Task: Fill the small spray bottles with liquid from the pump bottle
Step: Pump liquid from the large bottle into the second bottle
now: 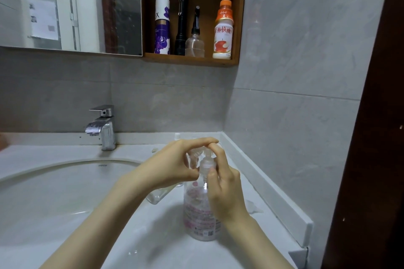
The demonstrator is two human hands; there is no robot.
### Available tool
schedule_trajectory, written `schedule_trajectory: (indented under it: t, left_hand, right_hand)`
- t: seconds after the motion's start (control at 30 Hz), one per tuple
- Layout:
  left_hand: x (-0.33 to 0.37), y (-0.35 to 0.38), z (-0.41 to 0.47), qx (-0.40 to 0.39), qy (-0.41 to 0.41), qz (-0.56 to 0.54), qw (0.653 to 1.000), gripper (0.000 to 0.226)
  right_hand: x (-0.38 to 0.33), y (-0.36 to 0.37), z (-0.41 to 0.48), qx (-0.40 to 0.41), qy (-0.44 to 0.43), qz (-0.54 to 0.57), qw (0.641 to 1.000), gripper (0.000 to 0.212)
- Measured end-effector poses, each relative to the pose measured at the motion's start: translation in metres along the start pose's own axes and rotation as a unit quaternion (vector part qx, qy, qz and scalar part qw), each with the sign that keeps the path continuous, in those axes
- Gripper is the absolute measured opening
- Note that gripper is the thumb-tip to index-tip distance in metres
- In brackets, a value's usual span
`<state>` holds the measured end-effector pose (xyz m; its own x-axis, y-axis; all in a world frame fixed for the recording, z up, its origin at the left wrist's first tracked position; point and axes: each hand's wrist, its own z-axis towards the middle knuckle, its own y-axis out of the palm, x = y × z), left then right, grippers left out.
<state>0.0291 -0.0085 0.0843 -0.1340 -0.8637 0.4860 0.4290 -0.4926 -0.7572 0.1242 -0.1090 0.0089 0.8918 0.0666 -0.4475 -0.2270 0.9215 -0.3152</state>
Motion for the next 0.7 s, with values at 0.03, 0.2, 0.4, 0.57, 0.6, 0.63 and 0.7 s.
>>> schedule_trajectory:
  t: [0.03, 0.2, 0.4, 0.57, 0.6, 0.63, 0.7]
  left_hand:
    - [-0.001, 0.0, 0.0, 0.002, -0.001, 0.002, 1.0, 0.074]
    - [-0.007, 0.002, -0.001, 0.014, -0.003, 0.001, 1.0, 0.08]
    - [-0.014, 0.01, -0.001, 0.023, 0.011, -0.03, 0.999, 0.081]
    - [-0.009, 0.007, 0.003, 0.013, 0.002, -0.005, 1.0, 0.079]
    - [-0.008, 0.005, 0.003, 0.011, 0.0, -0.003, 1.0, 0.078]
    - [-0.007, 0.004, 0.003, 0.007, -0.001, 0.0, 1.0, 0.079]
    - [-0.005, 0.002, 0.003, 0.001, 0.002, 0.003, 1.0, 0.078]
  right_hand:
    - [0.001, 0.0, 0.0, -0.001, 0.0, -0.001, 1.0, 0.042]
    - [0.001, 0.002, 0.0, 0.007, 0.002, 0.004, 1.0, 0.038]
    - [0.002, 0.002, 0.002, 0.012, 0.01, 0.015, 1.0, 0.026]
    - [0.004, 0.001, 0.001, 0.003, 0.008, -0.002, 1.0, 0.037]
    - [0.005, 0.0, 0.001, 0.0, 0.01, -0.005, 1.0, 0.039]
    - [0.005, 0.0, 0.001, -0.003, 0.011, -0.007, 1.0, 0.041]
    - [0.004, 0.0, 0.001, -0.006, 0.012, -0.008, 1.0, 0.042]
